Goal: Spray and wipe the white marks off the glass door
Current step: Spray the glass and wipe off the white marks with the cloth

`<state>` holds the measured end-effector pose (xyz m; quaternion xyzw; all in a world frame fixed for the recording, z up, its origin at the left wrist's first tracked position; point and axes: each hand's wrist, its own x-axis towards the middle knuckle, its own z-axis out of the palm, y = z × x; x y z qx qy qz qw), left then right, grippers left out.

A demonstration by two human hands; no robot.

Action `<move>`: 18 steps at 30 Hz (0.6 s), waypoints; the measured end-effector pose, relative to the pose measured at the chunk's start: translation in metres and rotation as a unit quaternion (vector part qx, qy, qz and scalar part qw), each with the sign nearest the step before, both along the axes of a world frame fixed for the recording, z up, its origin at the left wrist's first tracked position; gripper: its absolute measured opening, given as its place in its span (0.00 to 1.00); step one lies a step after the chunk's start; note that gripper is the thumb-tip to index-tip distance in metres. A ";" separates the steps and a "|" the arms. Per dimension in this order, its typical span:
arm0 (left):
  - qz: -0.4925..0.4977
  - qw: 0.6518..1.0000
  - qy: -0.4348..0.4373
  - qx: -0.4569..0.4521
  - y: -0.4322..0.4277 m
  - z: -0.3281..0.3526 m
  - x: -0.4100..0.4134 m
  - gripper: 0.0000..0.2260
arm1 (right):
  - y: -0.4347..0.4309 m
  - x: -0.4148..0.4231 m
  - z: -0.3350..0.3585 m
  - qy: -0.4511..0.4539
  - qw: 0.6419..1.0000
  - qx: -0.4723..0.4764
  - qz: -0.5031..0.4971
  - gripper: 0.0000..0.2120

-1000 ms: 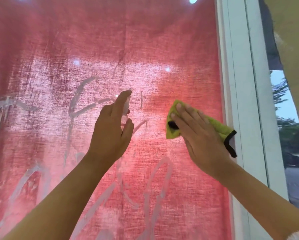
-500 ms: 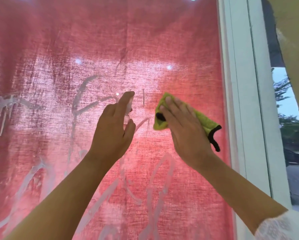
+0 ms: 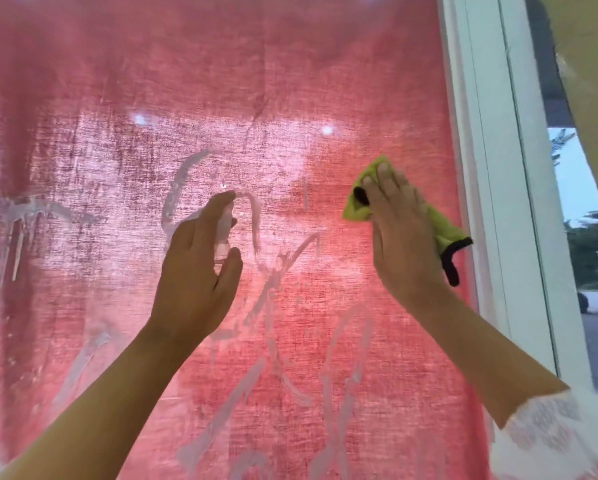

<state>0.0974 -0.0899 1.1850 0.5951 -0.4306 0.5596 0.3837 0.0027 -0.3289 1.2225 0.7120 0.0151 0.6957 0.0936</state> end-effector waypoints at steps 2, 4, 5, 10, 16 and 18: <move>0.002 1.000 -0.005 -0.004 0.001 -0.001 0.005 0.26 | 0.001 0.000 -0.026 0.030 0.999 -0.038 -0.004 0.22; 0.008 1.000 -0.011 0.002 -0.001 -0.001 0.008 0.27 | -0.005 -0.005 -0.050 0.050 0.996 -0.068 -0.002 0.22; 0.007 1.000 -0.009 0.003 -0.001 -0.001 0.009 0.27 | -0.009 -0.008 -0.060 0.055 0.996 -0.075 -0.006 0.22; -0.015 1.000 -0.006 0.001 0.003 -0.001 0.011 0.28 | -0.018 -0.016 -0.051 -0.005 1.000 0.024 0.002 0.22; -0.006 1.000 -0.011 0.006 0.001 0.000 0.012 0.27 | 0.016 0.007 -0.009 -0.030 0.998 0.056 -0.020 0.22; -0.007 1.000 -0.015 0.009 0.001 0.000 0.013 0.26 | 0.021 0.010 -0.023 0.009 0.999 0.000 -0.034 0.22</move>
